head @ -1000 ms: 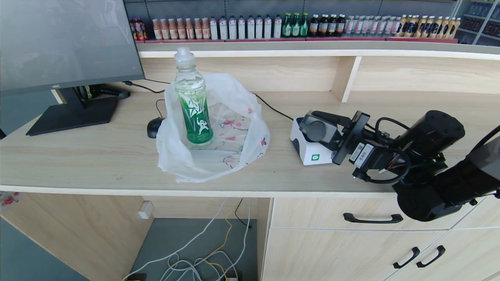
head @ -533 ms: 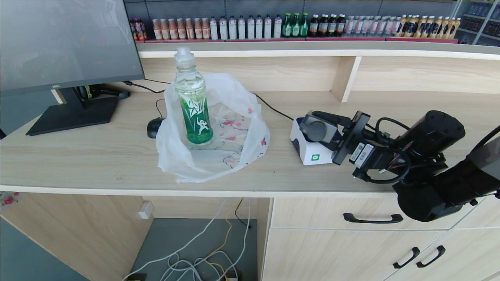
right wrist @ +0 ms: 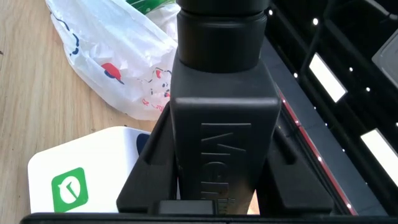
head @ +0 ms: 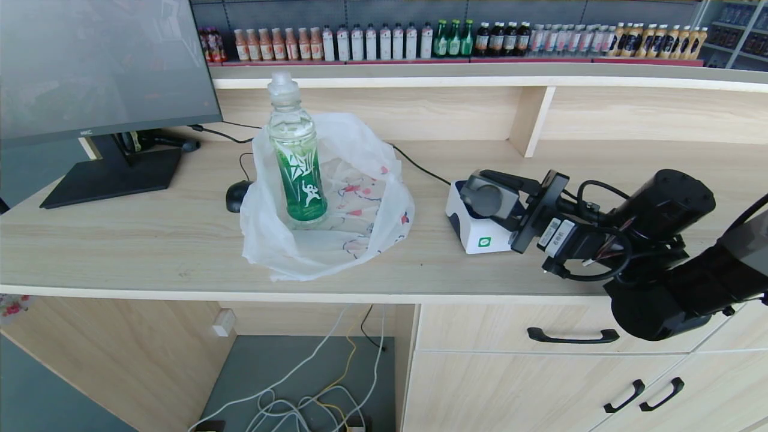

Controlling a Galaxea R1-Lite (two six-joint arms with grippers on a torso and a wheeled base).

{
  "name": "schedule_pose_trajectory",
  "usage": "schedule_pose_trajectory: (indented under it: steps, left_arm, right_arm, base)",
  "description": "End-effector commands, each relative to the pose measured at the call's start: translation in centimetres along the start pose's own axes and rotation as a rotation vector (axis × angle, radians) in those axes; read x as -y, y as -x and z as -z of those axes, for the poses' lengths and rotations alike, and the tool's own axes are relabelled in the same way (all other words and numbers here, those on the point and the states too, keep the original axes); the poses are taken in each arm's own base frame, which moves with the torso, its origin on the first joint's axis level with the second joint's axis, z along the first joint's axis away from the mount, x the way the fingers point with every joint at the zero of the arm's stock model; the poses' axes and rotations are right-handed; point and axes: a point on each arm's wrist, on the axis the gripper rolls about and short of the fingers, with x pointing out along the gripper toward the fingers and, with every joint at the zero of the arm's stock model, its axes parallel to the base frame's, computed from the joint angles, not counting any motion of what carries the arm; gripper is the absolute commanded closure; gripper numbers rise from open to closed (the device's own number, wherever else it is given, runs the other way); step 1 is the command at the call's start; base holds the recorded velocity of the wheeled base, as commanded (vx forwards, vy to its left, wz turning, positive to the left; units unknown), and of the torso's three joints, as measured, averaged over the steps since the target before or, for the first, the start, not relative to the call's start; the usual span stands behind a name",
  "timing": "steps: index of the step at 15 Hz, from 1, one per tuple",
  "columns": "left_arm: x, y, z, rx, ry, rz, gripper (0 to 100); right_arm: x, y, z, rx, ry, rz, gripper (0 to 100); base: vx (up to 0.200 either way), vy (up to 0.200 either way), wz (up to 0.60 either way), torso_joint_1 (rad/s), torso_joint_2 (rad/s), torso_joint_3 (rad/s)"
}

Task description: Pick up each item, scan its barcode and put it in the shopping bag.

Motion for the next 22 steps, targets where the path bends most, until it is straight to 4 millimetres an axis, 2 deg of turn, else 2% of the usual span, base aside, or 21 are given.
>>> schedule_pose_trajectory:
  steps: [1, 4, 8, 11, 17, 19, 22]
  left_arm:
    - [0.0, 0.0, 0.0, 0.002, 0.0, 0.0, 0]
    - [0.0, 0.0, 0.0, 0.001, 0.0, 0.0, 0]
    - [0.0, 0.0, 0.0, 0.001, 0.0, 0.0, 0]
    - [0.0, 0.0, 0.0, 0.001, 0.0, 0.0, 0]
    - [0.0, 0.0, 0.0, 0.001, 0.0, 0.0, 0]
    - [0.0, 0.0, 0.0, 0.001, 0.0, 0.0, 0]
    - [0.0, 0.0, 0.0, 0.001, 0.0, 0.0, 0]
  right_arm:
    - [0.7, -0.1, -0.6, 0.01, 0.009, 0.014, 100]
    - [1.5, 0.0, -1.8, 0.014, -0.011, 0.033, 100]
    - [2.4, -0.2, -4.9, 0.005, -0.077, 0.08, 100]
    - [3.1, 0.7, -6.4, -0.031, -0.145, 0.116, 100]
    - [2.2, 4.5, -9.6, -0.163, -0.488, 0.161, 100]
    - [2.2, 5.2, -10.8, -0.18, -0.61, 0.199, 100]
    - [2.5, 5.7, -10.8, -0.254, -0.84, 0.35, 100]
  base:
    - [0.0, 0.0, 0.0, 0.0, 0.0, 0.0]
    - [0.0, 0.0, 0.0, 0.0, 0.0, 0.0]
    - [0.0, 0.0, 0.0, 0.0, 0.0, 0.0]
    - [0.0, 0.0, 0.0, 0.0, 0.0, 0.0]
    - [0.0, 0.0, 0.0, 0.0, 0.0, 0.0]
    - [0.0, 0.0, 0.0, 0.0, 0.0, 0.0]
    - [0.0, 0.0, 0.0, 0.0, 0.0, 0.0]
